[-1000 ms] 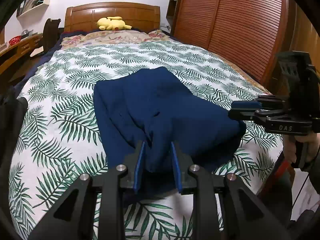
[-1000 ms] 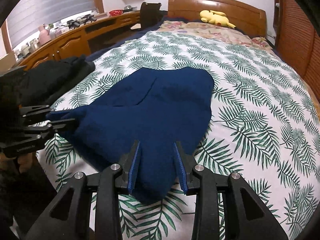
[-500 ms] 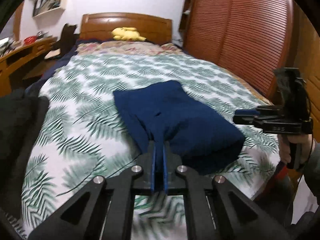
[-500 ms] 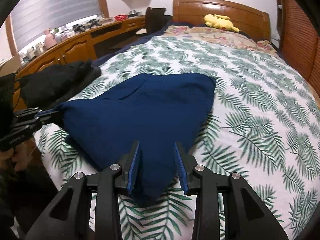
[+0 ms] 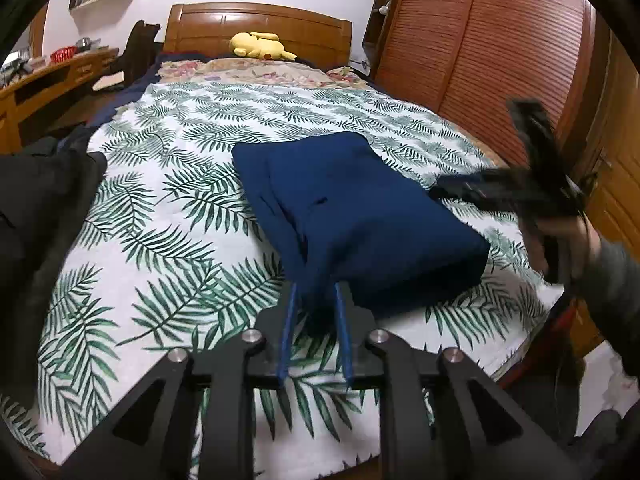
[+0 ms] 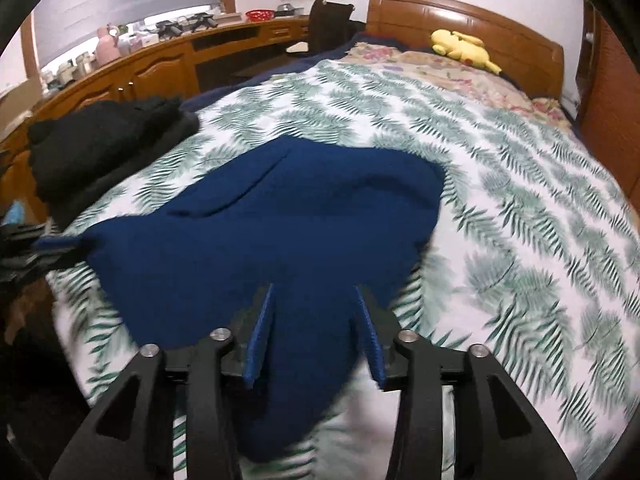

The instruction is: Fold large clothes

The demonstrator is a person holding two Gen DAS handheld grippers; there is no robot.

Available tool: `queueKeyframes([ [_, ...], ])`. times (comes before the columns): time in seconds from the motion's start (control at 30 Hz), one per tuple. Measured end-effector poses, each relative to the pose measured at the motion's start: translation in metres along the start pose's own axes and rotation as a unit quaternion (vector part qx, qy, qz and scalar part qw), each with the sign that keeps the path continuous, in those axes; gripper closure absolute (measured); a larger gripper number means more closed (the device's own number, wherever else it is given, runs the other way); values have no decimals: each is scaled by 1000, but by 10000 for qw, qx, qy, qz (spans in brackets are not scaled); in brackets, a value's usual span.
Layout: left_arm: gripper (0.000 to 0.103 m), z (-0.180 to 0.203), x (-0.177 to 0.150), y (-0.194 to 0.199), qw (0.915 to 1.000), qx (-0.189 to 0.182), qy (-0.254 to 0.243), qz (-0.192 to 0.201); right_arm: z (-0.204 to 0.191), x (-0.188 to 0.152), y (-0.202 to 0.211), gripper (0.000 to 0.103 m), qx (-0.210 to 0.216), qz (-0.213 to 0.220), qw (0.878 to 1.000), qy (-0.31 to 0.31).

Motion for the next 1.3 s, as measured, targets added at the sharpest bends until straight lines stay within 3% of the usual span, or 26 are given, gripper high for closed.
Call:
queueKeyframes([
  [0.07,81,3,-3,-2,10000,7,-4,-28,15,12,-14,41,20,-91,9999,-84],
  [0.3,77,0,-1,-19,9996,162,82,-196,72,54,-66,40,69,-265,9970,-718],
  [0.5,74,1,-9,-34,9987,261,54,-444,97,61,-101,39,168,-446,9934,-1042],
  [0.93,74,3,-13,-65,9966,-65,221,-788,106,79,-130,31,1513,-671,9735,-1579],
  [1.0,74,2,-14,-66,9967,-137,275,-757,103,80,-129,40,1626,-660,9721,-1558],
  [1.1,75,1,-13,-67,9964,-235,325,-746,94,82,-121,66,1739,-523,9731,-1418],
  [1.17,83,0,-13,-67,9954,-438,438,-724,93,82,-116,75,1565,-450,9782,-1286],
  [1.2,91,0,-12,-66,9951,-527,464,-698,93,83,-112,80,1436,-378,9814,-1219],
  [1.3,95,5,-6,-57,9971,-440,343,-512,85,87,-93,87,982,-82,9903,-975],
])
Point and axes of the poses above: each gripper's, at about its wrist camera, not at the fingertips, and y roughly against the way its jaws point, z to its right, x to its top, the point moved 9 cm from there along -y, roughly the way its jaws point, and after that the axes turned 14 degrees about -z, right-handed, at the moved point
